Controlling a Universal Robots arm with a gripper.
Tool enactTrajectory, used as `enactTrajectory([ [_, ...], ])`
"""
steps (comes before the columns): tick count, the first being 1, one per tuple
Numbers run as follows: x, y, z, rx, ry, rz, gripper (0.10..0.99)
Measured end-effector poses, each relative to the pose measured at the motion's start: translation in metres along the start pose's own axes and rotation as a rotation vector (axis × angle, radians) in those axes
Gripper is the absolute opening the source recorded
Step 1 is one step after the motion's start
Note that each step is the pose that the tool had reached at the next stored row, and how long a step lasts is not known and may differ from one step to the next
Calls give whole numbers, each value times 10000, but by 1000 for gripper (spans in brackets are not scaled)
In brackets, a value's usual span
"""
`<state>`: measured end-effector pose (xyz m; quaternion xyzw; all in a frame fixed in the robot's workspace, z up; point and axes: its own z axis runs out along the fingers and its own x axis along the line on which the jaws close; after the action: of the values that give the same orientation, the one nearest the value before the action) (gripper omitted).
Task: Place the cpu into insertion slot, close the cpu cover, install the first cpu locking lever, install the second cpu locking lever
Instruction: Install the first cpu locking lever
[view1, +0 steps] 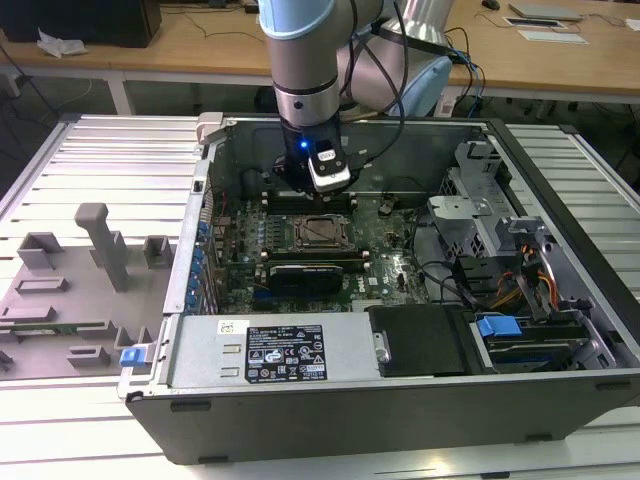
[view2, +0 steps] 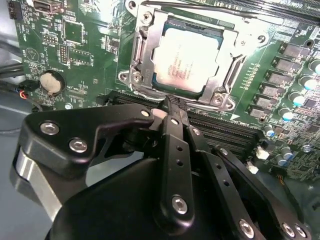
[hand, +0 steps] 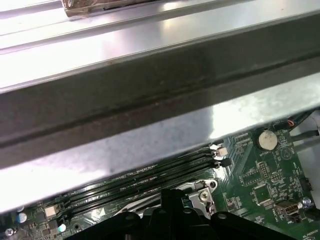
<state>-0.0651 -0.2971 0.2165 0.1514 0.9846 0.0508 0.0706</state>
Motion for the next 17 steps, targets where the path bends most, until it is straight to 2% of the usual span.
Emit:
enactTrajectory([
  [2, -4, -12, -1, -1, 0, -1, 106],
  [11, -52, -163, -13, 46, -7, -6, 106],
  [14, -60, -187, -15, 195, 6, -27, 106],
  [16, -60, -188, -12, 408, 32, -328, 106],
  [17, -60, -188, -11, 458, 38, -417, 106],
])
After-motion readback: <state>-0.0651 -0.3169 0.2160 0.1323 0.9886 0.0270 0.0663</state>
